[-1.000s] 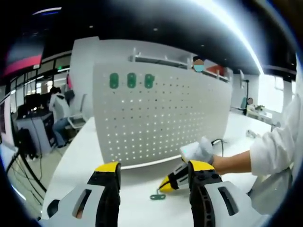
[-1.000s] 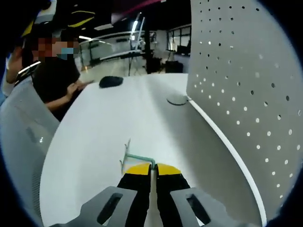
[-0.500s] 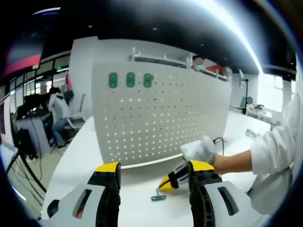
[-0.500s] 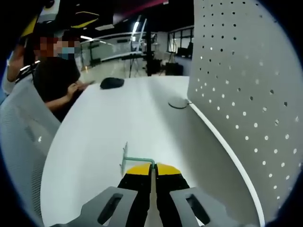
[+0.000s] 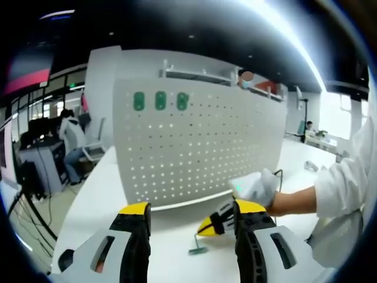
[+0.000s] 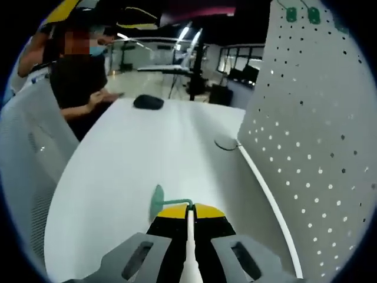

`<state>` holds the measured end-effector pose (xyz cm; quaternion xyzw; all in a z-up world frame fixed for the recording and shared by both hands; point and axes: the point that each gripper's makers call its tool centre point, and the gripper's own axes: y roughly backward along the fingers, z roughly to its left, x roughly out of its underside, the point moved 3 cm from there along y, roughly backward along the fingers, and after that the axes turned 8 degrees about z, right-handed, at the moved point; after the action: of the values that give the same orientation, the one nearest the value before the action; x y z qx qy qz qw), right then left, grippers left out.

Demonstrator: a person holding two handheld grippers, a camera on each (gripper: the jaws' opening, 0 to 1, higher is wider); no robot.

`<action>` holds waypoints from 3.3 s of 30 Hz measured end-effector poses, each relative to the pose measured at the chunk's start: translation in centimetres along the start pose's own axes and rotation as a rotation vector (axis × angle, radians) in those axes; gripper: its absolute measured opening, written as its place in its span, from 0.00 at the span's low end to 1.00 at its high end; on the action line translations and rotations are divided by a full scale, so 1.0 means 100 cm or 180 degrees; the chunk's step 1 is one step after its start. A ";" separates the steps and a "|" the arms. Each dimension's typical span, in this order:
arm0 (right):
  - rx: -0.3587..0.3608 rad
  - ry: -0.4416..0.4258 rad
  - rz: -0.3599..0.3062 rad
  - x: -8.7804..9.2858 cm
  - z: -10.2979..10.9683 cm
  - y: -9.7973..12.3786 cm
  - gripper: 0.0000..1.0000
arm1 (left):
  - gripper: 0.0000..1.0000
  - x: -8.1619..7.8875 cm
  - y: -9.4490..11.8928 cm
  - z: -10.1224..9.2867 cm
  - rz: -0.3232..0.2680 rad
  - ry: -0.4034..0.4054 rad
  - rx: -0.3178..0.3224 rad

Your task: Insert the hook assembly into the mounting plate slot until the hook locks in place.

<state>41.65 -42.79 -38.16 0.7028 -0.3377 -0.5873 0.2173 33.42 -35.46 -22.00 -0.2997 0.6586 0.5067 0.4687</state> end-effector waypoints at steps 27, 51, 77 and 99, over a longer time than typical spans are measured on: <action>0.0023 0.0182 0.0228 0.013 -0.001 -0.003 0.05 | 0.57 0.001 0.001 -0.002 -0.0009 0.0006 0.0022; -0.0673 -0.0083 0.0166 0.008 0.012 -0.029 0.04 | 0.56 0.004 0.001 0.003 0.0030 0.0027 -0.0035; -0.0281 -0.0118 0.0048 -0.017 0.010 0.024 0.00 | 0.53 0.019 -0.002 -0.003 0.0133 -0.0061 0.0054; 0.0059 -0.0485 -0.0251 -0.066 0.023 0.098 0.00 | 0.32 0.024 -0.011 -0.023 0.0067 -0.0584 0.0263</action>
<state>36.78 -44.41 -27.35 0.6707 -0.3307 -0.6440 0.1613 32.72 -37.79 -24.54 -0.2256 0.6363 0.5094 0.5336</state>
